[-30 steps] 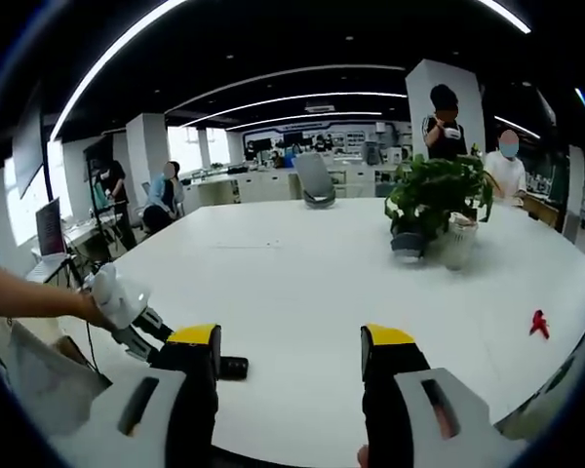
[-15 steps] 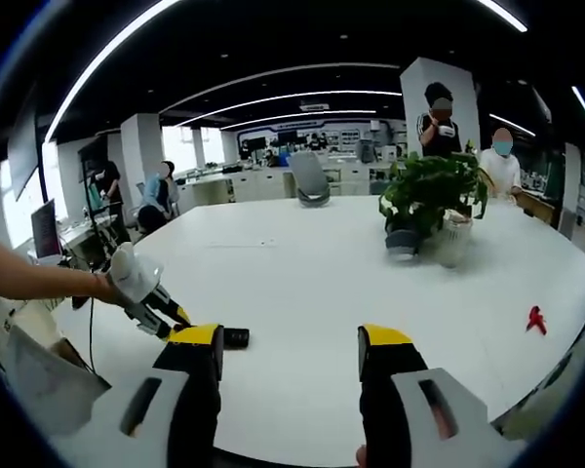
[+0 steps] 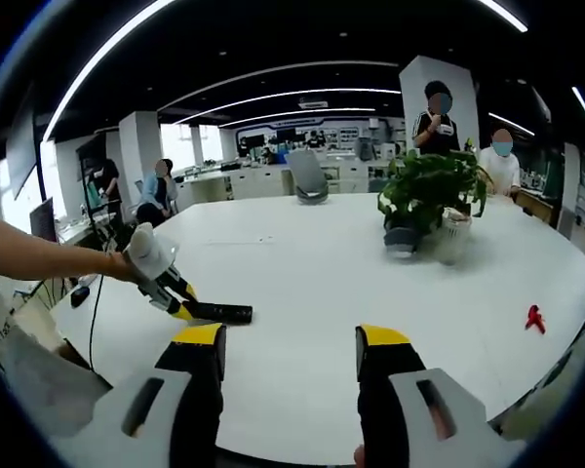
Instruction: Press the specified remote control buttons in sequence, fully releasing each button before pressing the next.
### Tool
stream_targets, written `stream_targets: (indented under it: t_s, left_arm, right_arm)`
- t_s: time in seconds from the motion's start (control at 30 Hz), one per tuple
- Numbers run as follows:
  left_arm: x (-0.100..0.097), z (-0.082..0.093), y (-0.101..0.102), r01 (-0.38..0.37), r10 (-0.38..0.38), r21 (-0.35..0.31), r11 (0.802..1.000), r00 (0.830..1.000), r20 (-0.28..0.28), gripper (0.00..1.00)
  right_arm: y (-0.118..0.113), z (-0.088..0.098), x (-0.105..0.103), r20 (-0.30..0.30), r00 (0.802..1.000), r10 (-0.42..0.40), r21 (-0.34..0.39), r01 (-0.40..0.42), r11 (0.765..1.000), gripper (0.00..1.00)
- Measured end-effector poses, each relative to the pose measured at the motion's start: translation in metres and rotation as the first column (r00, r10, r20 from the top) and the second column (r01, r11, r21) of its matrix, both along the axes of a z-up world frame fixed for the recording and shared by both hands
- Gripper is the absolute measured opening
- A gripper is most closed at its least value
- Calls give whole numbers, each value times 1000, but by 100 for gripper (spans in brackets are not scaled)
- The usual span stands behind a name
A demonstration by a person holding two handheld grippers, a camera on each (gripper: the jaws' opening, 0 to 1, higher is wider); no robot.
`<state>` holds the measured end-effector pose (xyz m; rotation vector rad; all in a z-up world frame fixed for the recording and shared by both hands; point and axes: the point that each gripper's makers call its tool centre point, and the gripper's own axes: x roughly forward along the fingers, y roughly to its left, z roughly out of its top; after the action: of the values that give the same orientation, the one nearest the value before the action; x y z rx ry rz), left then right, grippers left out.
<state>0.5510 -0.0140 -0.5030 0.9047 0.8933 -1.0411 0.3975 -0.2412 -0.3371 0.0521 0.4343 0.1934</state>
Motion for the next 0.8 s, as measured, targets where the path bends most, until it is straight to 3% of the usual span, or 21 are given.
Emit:
stream_targets:
  t_s: [0.4,0.47,0.8]
  left_arm:
    - [35,2,-2,13,-15,38,999,999,51,23]
    - [44,4,-2,29,-33,50,998,995,89,23]
    - [77,3,0,37,-44,77,996,994,101,23]
  right_arm:
    - [-3,-6,0,-29,999,-14,6,14,1000,54]
    - [-3,-7,0,-32,999,-13,7,13,1000,54]
    - [-5,-10,0,-47,999,-25,9,25,1000,52]
